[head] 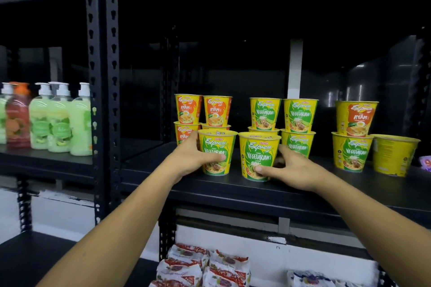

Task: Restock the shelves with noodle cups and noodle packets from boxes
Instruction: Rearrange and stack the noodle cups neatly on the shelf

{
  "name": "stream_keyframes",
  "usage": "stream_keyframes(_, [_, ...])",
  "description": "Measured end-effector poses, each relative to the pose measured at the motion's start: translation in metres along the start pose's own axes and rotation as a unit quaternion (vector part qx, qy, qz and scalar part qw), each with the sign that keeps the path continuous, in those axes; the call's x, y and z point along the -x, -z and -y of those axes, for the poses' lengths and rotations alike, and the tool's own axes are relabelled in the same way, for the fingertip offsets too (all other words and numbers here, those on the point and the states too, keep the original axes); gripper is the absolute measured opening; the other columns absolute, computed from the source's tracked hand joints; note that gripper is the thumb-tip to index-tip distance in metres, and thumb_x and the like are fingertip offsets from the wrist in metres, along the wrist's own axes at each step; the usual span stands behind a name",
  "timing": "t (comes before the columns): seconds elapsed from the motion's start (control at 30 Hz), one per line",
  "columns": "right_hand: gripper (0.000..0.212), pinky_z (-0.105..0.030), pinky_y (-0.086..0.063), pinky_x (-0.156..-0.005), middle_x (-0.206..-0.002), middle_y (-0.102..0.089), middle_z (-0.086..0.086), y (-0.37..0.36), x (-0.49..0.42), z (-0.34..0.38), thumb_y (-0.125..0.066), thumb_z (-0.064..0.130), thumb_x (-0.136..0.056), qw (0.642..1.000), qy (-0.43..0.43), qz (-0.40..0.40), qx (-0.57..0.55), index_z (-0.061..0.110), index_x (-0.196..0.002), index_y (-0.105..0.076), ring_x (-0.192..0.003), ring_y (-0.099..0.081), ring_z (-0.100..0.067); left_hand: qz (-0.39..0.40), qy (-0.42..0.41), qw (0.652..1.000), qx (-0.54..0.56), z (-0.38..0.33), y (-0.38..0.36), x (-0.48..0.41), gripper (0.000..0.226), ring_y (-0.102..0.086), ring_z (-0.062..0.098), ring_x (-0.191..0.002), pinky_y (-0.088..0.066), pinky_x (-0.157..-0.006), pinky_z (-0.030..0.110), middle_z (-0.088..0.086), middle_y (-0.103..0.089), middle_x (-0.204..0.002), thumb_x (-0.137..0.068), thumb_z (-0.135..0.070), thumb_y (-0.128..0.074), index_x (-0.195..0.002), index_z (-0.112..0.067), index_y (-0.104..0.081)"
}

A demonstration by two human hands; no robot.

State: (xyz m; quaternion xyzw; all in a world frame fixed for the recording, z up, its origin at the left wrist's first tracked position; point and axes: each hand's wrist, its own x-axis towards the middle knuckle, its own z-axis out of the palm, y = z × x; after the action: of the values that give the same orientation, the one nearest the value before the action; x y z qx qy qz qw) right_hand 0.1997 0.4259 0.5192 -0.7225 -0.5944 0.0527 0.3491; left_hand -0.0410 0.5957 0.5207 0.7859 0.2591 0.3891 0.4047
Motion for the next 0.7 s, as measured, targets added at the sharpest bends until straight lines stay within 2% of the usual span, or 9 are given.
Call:
stream_keyframes(0.07, [0.077, -0.033, -0.047, -0.097, -0.118, -0.063, 0.020, -0.010, -0.009, 0.013, -0.072, 0.080, -0.070, 1.000, 0.000, 0.003, 0.014, 0.043, -0.131, -0.044, -0.110, -0.060, -0.005, -0.012, 0.007, 1.000, -0.007, 0.005, 0.016, 0.001, 0.084, -0.069, 0.009, -0.109, -0.055, -0.102, 0.041, -0.012, -0.071, -0.120, -0.064, -0.040, -0.098, -0.133, -0.034, -0.051])
stream_keyframes(0.17, [0.070, -0.029, -0.040, -0.091, -0.113, -0.058, 0.021, -0.026, -0.022, 0.031, -0.075, 0.067, -0.078, 1.000, 0.000, 0.012, -0.012, 0.040, -0.133, -0.042, -0.108, -0.056, -0.007, -0.032, 0.017, 0.999, -0.015, 0.013, 0.038, 0.001, 0.081, -0.068, 0.009, -0.109, -0.055, -0.102, 0.041, -0.011, -0.070, -0.119, -0.066, -0.036, -0.097, -0.131, -0.033, -0.048])
stream_keyframes(0.33, [0.079, -0.039, -0.048, -0.101, -0.130, -0.065, 0.007, -0.058, -0.049, 0.043, -0.078, 0.068, -0.074, 0.999, -0.001, 0.005, -0.039, 0.035, -0.139, -0.047, -0.115, -0.061, -0.013, -0.057, 0.033, 0.998, -0.025, 0.024, 0.066, -0.005, 0.088, -0.069, 0.011, -0.107, -0.057, -0.097, 0.037, -0.008, -0.069, -0.118, -0.067, -0.034, -0.097, -0.138, -0.027, -0.045])
stream_keyframes(0.53, [0.086, -0.041, -0.047, -0.105, -0.137, -0.061, 0.005, -0.064, -0.053, 0.037, -0.073, 0.075, -0.072, 1.000, 0.017, 0.026, 0.006, 0.031, -0.140, -0.045, -0.123, -0.058, -0.016, -0.097, 0.041, 0.994, -0.014, 0.047, 0.077, -0.019, 0.085, -0.069, 0.014, -0.106, -0.056, -0.099, 0.042, -0.005, -0.068, -0.117, -0.068, -0.035, -0.096, -0.137, -0.027, -0.047])
stream_keyframes(0.7, [0.079, -0.035, -0.043, -0.100, -0.141, -0.059, 0.005, -0.064, -0.053, 0.037, -0.070, 0.070, -0.081, 0.999, 0.024, 0.029, -0.009, 0.029, -0.144, -0.043, -0.124, -0.056, -0.016, -0.128, 0.029, 0.991, -0.030, 0.050, 0.073, -0.020, 0.074, -0.067, 0.007, -0.102, -0.053, -0.082, 0.027, -0.010, -0.067, -0.112, -0.074, -0.035, -0.092, -0.134, -0.028, -0.049])
